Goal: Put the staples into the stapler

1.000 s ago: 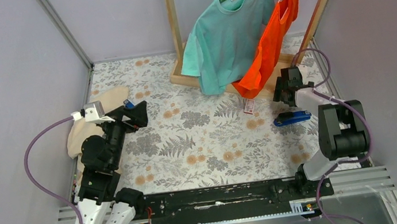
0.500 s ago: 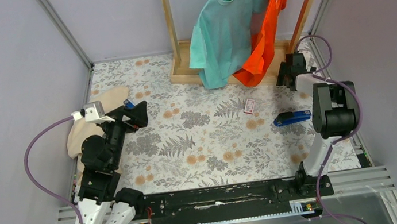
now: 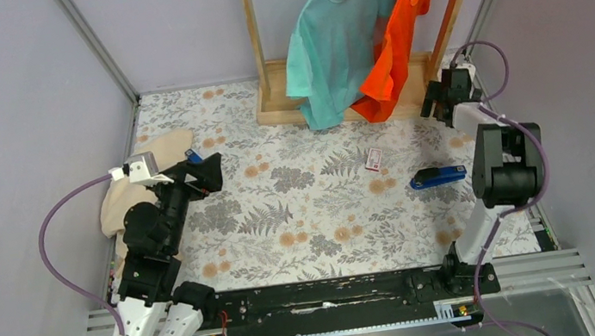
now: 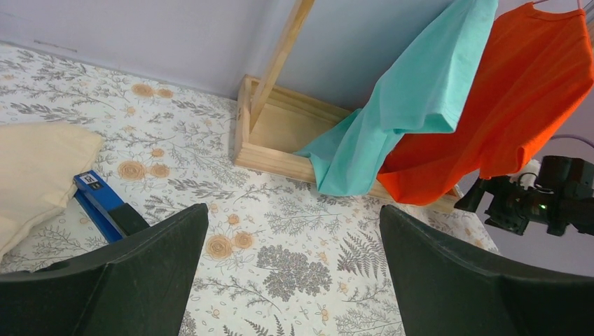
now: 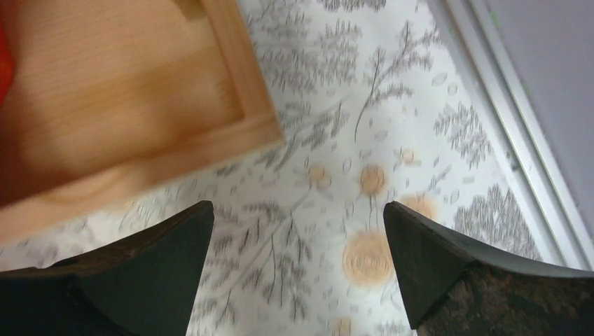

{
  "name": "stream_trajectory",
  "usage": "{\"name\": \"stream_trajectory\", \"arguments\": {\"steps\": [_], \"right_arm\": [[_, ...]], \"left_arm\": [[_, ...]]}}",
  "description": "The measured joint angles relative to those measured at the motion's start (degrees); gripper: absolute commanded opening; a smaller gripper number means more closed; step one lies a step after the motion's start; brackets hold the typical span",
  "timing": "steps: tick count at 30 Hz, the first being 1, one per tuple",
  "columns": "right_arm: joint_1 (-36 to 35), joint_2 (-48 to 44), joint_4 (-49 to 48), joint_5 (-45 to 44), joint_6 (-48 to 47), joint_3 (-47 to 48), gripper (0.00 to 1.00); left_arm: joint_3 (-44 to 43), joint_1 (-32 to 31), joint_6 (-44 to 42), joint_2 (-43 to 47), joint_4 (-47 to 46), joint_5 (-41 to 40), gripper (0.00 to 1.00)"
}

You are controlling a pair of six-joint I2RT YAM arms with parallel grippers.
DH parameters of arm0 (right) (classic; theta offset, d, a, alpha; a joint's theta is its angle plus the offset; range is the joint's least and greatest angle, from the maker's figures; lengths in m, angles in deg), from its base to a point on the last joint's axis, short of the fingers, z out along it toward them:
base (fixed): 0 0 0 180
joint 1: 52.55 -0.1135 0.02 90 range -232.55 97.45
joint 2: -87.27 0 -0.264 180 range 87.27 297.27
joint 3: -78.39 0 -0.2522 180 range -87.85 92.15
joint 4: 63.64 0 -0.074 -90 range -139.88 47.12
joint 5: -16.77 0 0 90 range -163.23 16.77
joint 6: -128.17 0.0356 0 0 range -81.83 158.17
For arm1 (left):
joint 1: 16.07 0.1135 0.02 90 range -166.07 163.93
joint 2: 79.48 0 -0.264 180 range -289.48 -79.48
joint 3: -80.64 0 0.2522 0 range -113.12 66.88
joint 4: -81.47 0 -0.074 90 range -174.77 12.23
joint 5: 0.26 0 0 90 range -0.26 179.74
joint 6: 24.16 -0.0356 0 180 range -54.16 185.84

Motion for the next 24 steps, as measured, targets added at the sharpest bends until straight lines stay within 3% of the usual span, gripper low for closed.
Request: {"name": "stream_trajectory", "arguments": {"steps": [10, 24], "right_arm": [[-1.2, -20.7, 4.3, 9.4, 7.4, -14.7, 0.99], [-18.2, -26.8, 6.9, 11.6, 14.3, -24.8, 1.00]], "left_arm": [[0.0, 0.0, 3.3, -1.1, 3.8, -0.1, 1.00], [0.6, -0.7, 11.6, -1.6, 9.0, -0.7, 1.00]]}}
